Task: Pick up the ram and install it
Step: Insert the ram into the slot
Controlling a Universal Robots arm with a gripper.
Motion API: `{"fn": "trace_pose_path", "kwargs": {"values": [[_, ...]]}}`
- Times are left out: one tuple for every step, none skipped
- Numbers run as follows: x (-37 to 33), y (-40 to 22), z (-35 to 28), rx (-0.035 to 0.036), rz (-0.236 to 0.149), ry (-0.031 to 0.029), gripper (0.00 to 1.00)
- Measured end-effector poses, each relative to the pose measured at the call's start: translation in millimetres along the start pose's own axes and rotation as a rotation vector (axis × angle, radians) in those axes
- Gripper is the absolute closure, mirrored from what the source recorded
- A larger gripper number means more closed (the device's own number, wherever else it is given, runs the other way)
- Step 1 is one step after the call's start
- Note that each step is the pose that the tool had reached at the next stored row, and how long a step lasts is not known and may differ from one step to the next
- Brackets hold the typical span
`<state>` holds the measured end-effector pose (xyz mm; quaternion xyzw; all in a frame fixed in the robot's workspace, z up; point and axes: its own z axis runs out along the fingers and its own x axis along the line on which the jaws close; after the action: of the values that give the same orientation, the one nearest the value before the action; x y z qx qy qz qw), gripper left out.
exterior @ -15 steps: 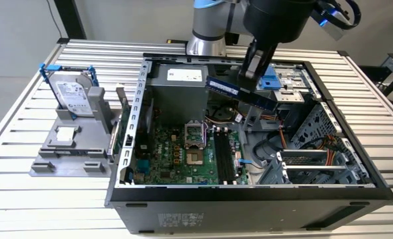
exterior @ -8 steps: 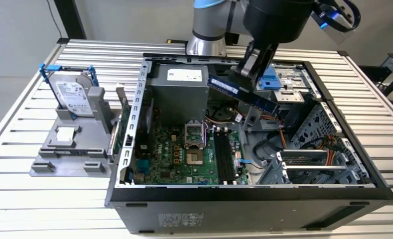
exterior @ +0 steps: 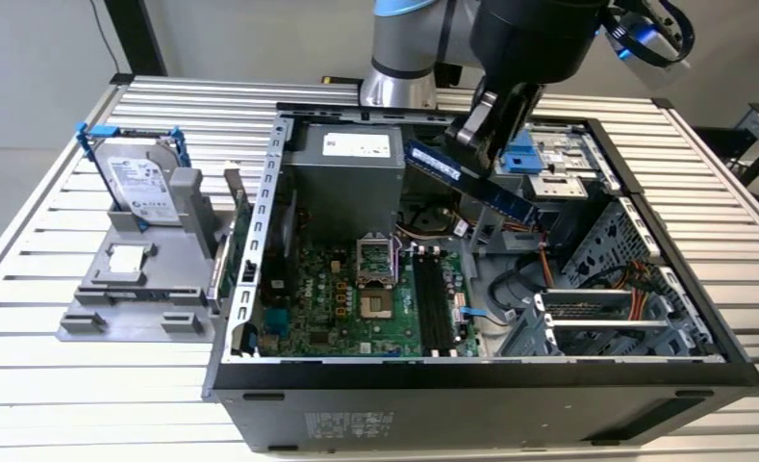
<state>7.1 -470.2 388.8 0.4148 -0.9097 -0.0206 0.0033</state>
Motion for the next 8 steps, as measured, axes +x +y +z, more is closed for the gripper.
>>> {"fn": "trace_pose_path", "kwargs": {"values": [[0.0,0.0,0.0,0.0001,0.01,-0.0005,1.0],[0.0,0.0,0.0,0.0003,0.022,-0.0009,1.0],[0.0,0.0,0.0,0.0003,0.032,-0.0013,1.0],[0.0,0.0,0.0,0.0005,0.043,-0.0018,1.0],[0.0,0.0,0.0,0.0005,0.054,-0.0023,1.0],[0.0,0.0,0.0,0.0007,0.065,-0.0026,1.0],[0.0,0.0,0.0,0.0008,0.076,-0.0031,1.0],[0.0,0.0,0.0,0.0009,0.086,-0.0035,1.0]]}}
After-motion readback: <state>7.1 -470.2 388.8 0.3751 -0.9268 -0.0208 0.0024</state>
